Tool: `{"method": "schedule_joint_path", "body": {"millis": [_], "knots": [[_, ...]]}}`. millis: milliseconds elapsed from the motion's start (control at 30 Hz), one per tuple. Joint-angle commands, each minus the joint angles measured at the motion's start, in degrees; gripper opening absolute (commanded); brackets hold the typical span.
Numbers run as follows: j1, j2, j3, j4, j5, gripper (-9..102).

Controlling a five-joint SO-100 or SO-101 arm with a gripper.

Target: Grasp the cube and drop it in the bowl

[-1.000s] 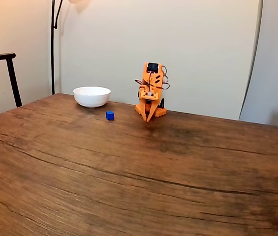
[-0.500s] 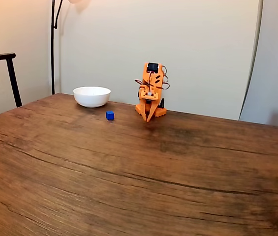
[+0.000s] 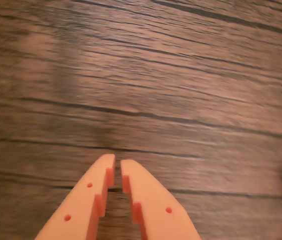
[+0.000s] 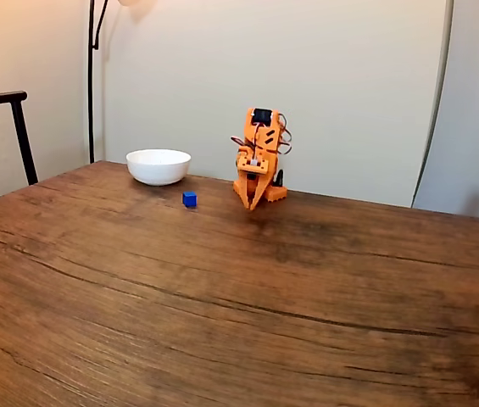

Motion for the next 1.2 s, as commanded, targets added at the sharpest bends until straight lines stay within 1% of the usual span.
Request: {"method": "schedule_joint_path", "body": {"millis": [0,167,467,733,900,967,1033,1100,1167], "knots": [[5.36,-0.44,-0.26,-0.44,-0.53,0],[14.15,-0.35,-3.52,-0.44,-0.26,0],[23.38,-0.35,-11.78,-0.44,-0.18,1],[33.31,-0.35,-12.57,-0.53,-0.44,1],[36.65,-0.35,-12.57,-0.97,-2.46,1],[36.83,-0.53,-12.48,-3.16,-3.16,5],[37.18,-0.7,-12.39,-5.1,-3.25,12],[37.44,-0.7,-12.39,-5.19,-4.31,19],[37.44,-0.7,-12.3,-5.01,-5.54,22]]}}
